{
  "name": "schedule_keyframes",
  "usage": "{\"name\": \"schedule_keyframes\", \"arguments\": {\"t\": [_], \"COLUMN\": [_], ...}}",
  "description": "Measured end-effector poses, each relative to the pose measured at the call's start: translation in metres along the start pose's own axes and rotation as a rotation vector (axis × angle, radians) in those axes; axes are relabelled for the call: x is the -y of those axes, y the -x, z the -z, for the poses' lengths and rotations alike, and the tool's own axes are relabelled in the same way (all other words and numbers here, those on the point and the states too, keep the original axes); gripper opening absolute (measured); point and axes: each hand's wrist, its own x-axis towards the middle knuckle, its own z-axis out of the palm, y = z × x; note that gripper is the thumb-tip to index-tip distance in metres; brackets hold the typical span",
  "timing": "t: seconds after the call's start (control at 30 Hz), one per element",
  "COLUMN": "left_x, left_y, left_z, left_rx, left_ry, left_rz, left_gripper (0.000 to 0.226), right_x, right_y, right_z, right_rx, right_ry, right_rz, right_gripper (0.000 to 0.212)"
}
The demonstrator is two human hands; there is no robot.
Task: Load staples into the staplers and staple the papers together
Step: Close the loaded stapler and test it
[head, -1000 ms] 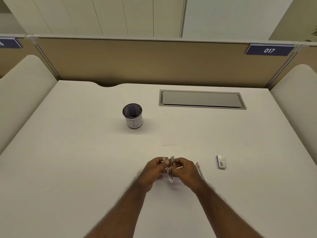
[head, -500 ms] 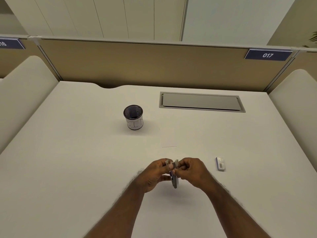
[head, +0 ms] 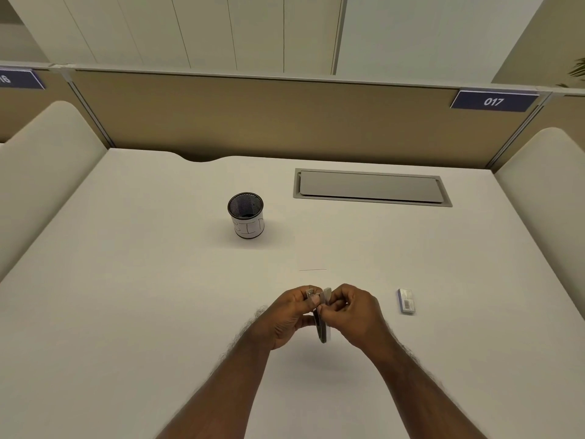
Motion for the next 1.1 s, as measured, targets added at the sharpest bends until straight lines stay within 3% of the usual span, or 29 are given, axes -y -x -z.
{"name": "schedule_keyframes", "arguments": {"t": [0.47,0.77,1.1], "left_x": [-0.015,-0.021,-0.022], "left_y": [-0.002,-0.002,-0.005], "left_z": [-0.008,-0.001,-0.014], "left_rx": [0.016,-0.032,-0.083], "left_ry": [-0.118,-0.122,-0.148], "left_rz": [-0.035,-0.036,-0.084], "left_gripper": [0.019,0.023,0.014], "right_x": [0.003,0.005,0.012], "right_y": [0.001,0.0,-0.001], "right_z": [0.002,0.019,0.017], "right_rx": [-0.019,0.136,0.045], "right_ry": [-0.086,-0.164,-0.143], "right_rz": [-0.074,-0.098,-0.099], "right_gripper": [0.017,0.011,0.01]}}
